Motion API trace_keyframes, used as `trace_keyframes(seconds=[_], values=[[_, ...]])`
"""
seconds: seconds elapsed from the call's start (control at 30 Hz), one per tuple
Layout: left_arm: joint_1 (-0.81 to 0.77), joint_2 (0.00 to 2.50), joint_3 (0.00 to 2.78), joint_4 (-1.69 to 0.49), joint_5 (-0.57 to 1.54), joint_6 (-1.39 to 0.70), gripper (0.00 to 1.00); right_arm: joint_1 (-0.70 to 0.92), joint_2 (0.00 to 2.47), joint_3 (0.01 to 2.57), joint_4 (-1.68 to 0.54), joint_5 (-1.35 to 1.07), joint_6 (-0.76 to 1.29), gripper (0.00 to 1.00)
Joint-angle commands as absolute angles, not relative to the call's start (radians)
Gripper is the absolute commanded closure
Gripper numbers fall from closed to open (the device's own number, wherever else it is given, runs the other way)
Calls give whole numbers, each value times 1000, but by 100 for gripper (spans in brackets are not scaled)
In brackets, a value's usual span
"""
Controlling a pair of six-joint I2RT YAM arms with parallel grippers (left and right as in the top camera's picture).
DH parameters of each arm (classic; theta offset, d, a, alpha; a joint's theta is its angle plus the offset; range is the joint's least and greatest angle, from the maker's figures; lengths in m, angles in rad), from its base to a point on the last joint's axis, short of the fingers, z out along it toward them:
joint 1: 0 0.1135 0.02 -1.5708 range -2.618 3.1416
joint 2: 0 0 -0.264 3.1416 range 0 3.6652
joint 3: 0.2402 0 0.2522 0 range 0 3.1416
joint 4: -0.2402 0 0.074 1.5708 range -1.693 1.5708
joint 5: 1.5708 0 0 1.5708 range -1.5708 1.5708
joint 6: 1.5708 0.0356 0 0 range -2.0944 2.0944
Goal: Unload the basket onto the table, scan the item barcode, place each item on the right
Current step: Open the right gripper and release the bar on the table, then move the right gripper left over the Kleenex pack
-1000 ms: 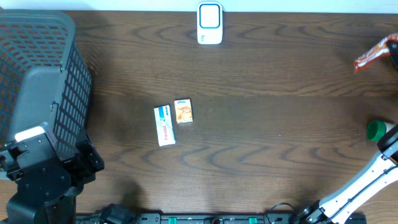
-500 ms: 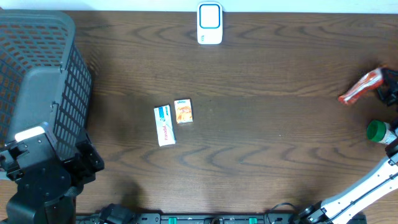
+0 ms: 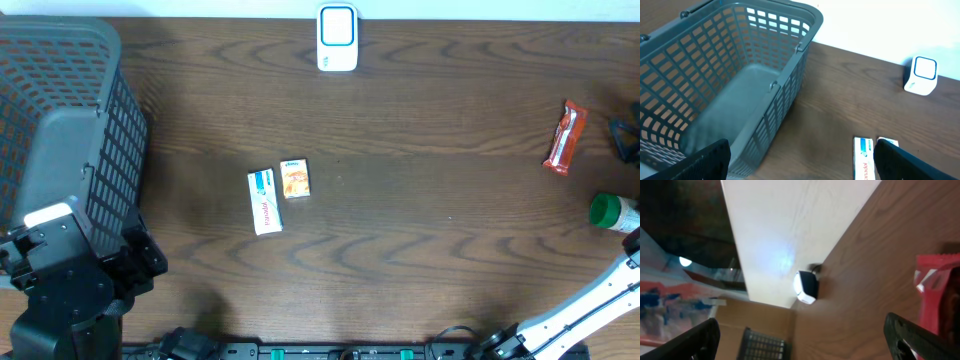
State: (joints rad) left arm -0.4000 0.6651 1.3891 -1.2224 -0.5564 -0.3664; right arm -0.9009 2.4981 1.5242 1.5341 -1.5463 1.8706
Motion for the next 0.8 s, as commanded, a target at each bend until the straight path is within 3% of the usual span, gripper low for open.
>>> trace_keyframes(seconds=[0.0, 0.23, 0.4, 0.63, 0.7, 0.77], values=[[-396, 663, 1398, -1219, -565, -372, 9, -899, 2387, 1555, 1576, -1550, 1953, 1], [-396, 663, 1398, -1219, -565, -372, 8, -776, 2164, 1557, 1576, -1554, 1992, 1], [-396, 663, 1398, -1219, -565, -372, 9, -590, 1972, 1595, 1575, -1545, 1938, 1], [-396, 663, 1398, -1219, -565, -372, 9, -232, 1843, 1626, 1568, -1493, 1625, 1], [-396, 663, 1398, -1219, -565, -372, 9, -120, 1845, 1626, 1479, -1477, 1597, 1], [-396, 663, 1398, -1219, -565, -372, 9, -26, 1851, 1627, 1245, -1483, 1497, 1]])
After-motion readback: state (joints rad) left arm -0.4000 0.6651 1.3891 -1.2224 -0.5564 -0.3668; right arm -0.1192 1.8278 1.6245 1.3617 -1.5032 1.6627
